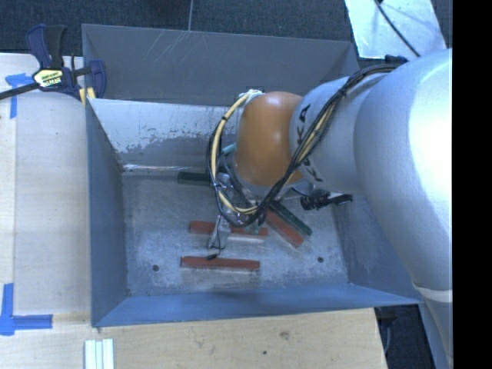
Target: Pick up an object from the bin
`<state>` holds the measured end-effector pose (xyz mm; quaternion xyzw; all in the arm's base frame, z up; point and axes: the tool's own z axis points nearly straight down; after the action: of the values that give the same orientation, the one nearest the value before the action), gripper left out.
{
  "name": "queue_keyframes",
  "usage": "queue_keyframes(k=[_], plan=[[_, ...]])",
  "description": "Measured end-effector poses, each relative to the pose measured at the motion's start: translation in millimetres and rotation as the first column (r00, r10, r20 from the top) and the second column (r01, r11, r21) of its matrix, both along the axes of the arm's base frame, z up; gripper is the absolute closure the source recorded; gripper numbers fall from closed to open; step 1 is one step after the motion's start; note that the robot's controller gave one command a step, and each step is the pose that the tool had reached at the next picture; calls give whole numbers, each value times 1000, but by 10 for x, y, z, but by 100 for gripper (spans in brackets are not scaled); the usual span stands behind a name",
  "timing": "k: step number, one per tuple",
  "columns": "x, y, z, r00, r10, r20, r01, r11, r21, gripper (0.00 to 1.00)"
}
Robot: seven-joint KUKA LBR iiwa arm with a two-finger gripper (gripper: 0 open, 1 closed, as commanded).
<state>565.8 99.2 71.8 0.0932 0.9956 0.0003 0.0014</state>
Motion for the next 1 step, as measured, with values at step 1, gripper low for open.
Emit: queue_keyframes(k=[1], plan=[[-81,107,-3,992,128,3,-128,992,-1,100]])
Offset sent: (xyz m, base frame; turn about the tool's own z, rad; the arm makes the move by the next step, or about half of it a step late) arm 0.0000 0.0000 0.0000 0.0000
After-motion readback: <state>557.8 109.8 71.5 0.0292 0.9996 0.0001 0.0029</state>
